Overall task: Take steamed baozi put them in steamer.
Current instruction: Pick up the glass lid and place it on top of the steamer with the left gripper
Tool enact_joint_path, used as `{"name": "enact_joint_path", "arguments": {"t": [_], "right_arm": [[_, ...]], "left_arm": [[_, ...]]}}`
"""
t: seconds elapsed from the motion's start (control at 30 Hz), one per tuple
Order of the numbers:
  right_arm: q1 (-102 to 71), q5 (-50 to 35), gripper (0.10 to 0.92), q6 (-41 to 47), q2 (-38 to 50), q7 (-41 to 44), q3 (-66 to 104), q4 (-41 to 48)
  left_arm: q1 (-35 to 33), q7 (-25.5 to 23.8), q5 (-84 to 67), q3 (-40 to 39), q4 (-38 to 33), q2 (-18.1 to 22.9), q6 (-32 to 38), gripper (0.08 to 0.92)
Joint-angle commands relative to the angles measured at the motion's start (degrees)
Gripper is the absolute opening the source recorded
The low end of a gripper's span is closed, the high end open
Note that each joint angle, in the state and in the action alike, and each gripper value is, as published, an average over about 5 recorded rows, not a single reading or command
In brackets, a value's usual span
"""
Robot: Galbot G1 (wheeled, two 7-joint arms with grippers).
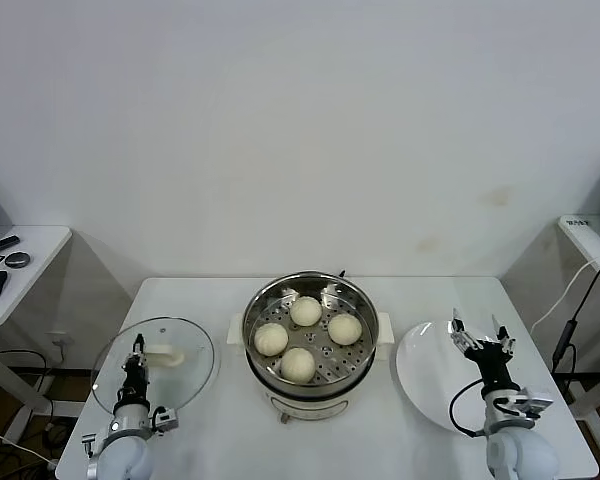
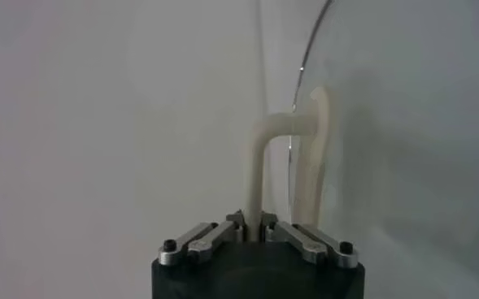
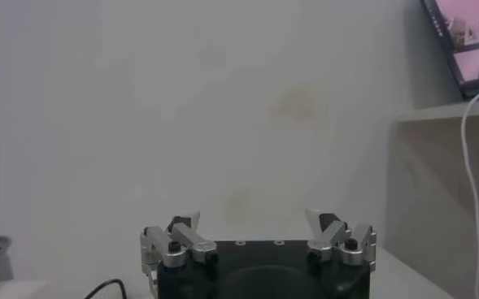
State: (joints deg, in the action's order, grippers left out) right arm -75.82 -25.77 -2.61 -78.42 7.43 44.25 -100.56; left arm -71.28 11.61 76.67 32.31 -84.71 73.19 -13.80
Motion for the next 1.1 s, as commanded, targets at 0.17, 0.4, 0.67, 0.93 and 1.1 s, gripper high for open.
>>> {"name": "enact_joint_path", "arguments": {"t": [0.17, 0.4, 0.67, 0.93, 1.1], "right_arm": [[-0.18, 0.34, 0.823, -0.58, -0.05, 0.27, -0.65, 0.6], [-0.14, 0.19, 0.823, -0.45, -0.07, 0.26, -0.99, 1.49], [-1.65, 0.41, 0.823, 0.38, -0.01, 0.16, -0.11, 0.62], [-2.61, 1.76, 0.823, 0.43, -0.31, 0.22, 0.35, 0.91], [-2.6, 2.53, 0.823, 0.46, -1.28, 0.14, 0.56, 1.1]], "left_arm": [[-1.49, -21.01, 13.0, 1.27, -24.81, 8.95, -25.82, 0.174], [-1.98, -27.75, 19.6, -1.8, -33.62, 13.19, -25.87, 0.174], [-1.29, -30.35, 19.55, -13.86, -40.74, 14.96, -25.87, 0.174], [1.86, -31.97, 16.31, -26.45, -40.15, 14.01, -25.85, 0.174], [5.26, -32.03, 11.79, -34.08, -36.07, 14.39, -25.86, 0.174]]}}
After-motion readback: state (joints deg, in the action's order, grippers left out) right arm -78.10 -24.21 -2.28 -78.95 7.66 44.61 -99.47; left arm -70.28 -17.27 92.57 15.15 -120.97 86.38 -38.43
